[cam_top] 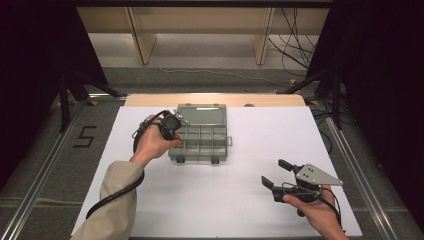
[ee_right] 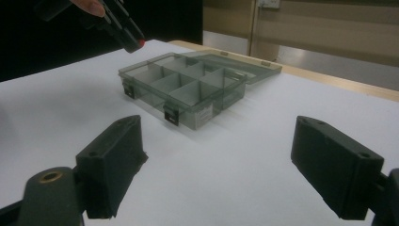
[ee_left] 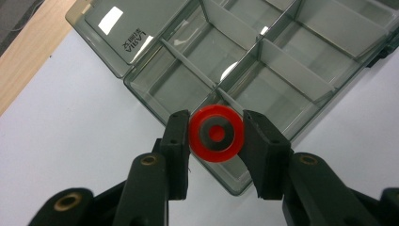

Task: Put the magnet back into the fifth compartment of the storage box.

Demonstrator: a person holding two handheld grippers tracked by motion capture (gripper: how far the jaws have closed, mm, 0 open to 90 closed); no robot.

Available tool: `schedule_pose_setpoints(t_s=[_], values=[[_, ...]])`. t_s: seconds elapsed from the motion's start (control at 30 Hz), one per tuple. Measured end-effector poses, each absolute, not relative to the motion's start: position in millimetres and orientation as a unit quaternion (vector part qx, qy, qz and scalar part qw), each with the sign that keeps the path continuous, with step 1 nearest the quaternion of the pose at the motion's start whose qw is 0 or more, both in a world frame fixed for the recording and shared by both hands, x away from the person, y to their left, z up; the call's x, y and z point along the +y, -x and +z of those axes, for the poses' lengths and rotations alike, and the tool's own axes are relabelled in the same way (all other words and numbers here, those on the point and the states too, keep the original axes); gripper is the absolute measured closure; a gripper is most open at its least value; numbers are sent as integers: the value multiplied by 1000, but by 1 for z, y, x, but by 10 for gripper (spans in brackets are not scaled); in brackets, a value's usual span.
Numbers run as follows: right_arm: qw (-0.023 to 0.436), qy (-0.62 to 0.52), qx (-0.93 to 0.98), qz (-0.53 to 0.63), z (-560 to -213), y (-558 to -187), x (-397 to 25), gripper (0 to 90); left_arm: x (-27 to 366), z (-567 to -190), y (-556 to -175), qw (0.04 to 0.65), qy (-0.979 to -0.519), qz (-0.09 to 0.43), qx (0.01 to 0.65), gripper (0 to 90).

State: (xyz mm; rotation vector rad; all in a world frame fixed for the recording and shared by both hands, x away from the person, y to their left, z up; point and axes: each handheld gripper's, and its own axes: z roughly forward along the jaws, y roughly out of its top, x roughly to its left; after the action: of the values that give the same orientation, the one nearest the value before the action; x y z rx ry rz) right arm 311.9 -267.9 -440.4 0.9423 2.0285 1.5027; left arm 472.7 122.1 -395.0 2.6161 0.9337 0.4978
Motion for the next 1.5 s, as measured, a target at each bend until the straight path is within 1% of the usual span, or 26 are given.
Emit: schedule_pose_setpoints(t_s=[0.73,0.93,1.5], values=[[225,-340,733,544,-440,-312,-268,180,121,-415,-477,131,-925,174,312,628],[220,-340,735,543,-440,-312,-268,180,122,-417,-478,130,-925,172,312,627],[225,-340,733,545,-441,-312,-268,180,122,-423,-479,126,-930,180,294,626]])
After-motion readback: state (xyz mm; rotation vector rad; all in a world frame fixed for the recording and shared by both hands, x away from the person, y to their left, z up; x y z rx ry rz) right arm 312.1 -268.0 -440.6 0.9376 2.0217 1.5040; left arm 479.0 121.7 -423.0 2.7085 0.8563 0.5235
